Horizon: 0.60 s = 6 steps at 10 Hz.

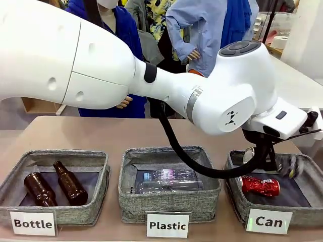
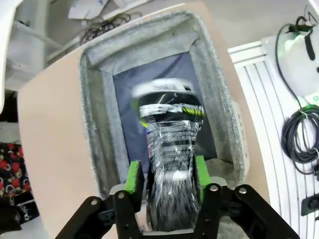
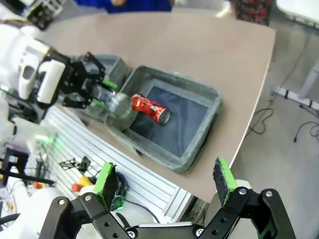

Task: Sort the can waste into the basket.
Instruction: Pick up the can waste from the table and place it in the right Fabric basket.

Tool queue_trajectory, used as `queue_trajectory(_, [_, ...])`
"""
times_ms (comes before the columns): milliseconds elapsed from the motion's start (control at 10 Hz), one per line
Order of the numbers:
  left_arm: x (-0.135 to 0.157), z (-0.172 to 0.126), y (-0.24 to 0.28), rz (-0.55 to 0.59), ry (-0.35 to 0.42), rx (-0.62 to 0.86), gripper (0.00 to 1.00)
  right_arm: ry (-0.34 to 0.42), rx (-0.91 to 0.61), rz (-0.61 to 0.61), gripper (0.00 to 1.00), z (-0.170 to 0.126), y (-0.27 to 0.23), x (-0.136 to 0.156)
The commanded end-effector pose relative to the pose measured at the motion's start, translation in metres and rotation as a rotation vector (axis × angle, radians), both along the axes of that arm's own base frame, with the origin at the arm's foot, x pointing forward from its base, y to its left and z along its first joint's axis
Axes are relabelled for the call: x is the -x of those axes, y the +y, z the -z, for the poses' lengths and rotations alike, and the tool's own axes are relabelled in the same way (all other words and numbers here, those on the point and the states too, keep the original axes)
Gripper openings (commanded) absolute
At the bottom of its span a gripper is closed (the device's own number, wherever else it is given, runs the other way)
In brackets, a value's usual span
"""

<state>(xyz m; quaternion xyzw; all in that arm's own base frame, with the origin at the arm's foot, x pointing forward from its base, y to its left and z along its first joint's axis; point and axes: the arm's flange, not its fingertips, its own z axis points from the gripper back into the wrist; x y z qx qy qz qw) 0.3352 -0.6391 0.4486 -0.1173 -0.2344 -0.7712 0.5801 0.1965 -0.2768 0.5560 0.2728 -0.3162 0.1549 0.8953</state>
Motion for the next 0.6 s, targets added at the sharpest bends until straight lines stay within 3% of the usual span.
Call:
queue_trajectory(0, [0.001,-0.008,0.002,0.010,-0.002,-0.003,1.00,0.014,-0.005,0.010,1.00,-0.004,0.000,0.002])
queue_trajectory(500, [0.007,-0.030,0.036,-0.025,0.012,0.021,1.00,0.014,-0.005,0.010,1.00,-0.004,0.000,0.002])
